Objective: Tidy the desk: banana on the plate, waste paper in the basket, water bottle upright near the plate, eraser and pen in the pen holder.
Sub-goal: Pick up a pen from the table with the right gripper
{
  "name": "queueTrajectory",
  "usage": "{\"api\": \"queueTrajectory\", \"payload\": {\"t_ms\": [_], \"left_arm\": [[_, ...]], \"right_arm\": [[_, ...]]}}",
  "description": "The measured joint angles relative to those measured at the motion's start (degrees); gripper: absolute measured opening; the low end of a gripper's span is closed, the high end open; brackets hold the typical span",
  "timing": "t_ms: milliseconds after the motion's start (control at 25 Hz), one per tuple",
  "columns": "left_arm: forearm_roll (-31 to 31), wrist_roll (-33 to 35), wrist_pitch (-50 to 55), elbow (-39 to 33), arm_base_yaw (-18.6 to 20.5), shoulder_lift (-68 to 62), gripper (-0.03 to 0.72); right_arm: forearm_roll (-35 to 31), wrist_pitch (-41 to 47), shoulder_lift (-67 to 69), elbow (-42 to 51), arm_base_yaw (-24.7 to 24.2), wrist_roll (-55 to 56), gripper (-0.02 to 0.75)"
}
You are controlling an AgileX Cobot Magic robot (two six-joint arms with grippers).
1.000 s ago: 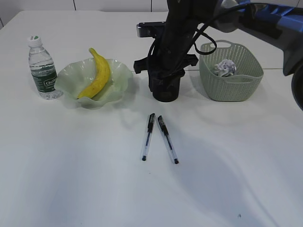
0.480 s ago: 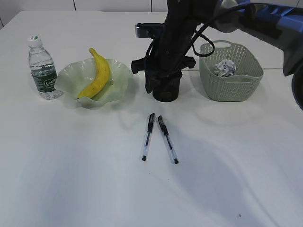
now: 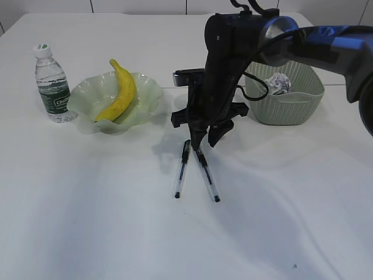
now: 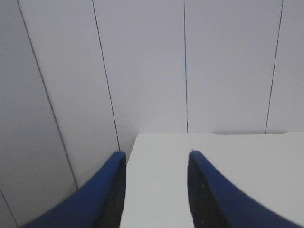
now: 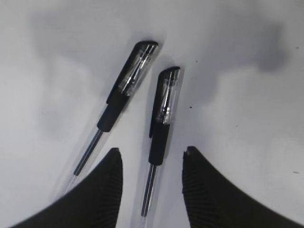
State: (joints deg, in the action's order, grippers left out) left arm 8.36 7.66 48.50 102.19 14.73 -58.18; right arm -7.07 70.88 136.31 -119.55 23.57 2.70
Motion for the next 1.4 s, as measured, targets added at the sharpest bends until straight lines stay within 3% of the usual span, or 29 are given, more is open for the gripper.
{"api": "queueTrajectory", "payload": {"t_ms": [880,1400], "left_arm": [[0.23,0.00,-0.62,0.00,0.00,0.00,0.278],[0.32,0.00,-0.50,0.00,0.00,0.00,0.274]], "right_arm": [[-2.37,-0.44,0.00,0.09,0.00,0.00,0.316],[-0.21,-0.44,0.46,0.09,0.00,0.87,0.316]]}}
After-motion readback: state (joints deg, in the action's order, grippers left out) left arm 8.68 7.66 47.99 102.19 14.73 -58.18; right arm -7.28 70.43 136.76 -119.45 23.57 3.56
